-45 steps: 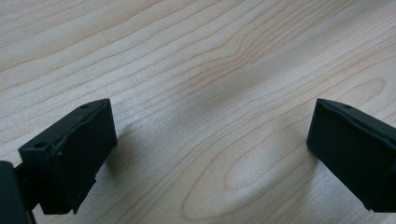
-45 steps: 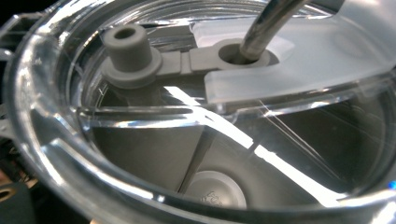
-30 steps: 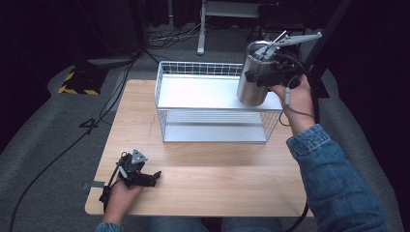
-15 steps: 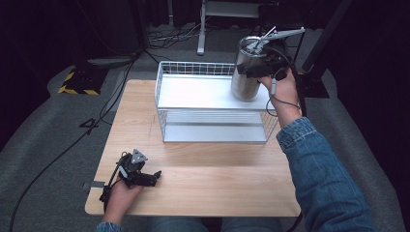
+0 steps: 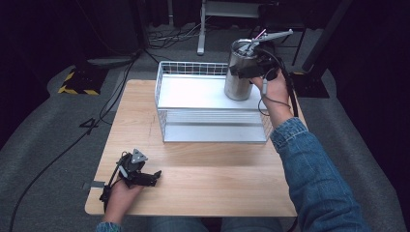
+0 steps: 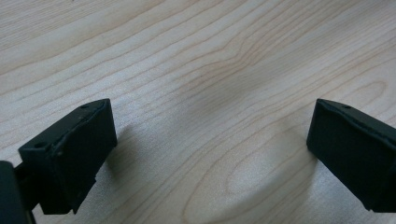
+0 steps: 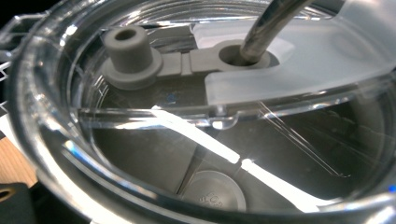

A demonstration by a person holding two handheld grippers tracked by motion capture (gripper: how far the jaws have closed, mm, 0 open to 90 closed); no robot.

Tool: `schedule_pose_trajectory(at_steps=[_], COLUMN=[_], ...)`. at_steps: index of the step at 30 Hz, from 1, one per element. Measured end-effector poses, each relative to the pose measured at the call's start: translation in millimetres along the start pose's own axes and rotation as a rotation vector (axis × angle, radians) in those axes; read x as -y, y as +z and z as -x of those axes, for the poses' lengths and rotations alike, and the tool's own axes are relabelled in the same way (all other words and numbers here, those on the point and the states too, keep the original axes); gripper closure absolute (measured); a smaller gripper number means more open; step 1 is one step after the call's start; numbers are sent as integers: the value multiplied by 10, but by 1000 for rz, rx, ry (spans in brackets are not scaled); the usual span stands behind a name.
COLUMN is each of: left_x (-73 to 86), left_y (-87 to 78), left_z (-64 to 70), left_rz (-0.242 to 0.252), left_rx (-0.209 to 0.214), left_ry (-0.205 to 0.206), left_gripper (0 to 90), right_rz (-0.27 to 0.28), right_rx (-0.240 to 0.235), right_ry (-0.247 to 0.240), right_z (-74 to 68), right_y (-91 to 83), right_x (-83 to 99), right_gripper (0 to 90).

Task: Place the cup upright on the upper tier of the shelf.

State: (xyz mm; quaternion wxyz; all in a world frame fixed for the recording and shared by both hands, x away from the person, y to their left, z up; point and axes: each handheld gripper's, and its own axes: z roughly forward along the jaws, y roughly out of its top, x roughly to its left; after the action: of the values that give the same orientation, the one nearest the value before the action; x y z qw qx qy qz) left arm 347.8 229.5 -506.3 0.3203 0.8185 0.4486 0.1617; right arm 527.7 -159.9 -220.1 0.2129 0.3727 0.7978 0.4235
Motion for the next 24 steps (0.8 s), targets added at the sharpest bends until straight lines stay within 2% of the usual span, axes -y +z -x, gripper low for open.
schedule_pose_trajectory(at_steps=[8,24], left_x=[0,0], left_y=[0,0], left_z=[0,1], left_rz=[0,-1], left_rx=[0,0], left_ry=[1,-1], left_gripper=[20,20], right_rz=[-1,25], right_rx=[-22,-43], right_ry=[26,12], right_z=[52,78], right_y=[50,61], right_x=[45,79], right_gripper=[36,32])
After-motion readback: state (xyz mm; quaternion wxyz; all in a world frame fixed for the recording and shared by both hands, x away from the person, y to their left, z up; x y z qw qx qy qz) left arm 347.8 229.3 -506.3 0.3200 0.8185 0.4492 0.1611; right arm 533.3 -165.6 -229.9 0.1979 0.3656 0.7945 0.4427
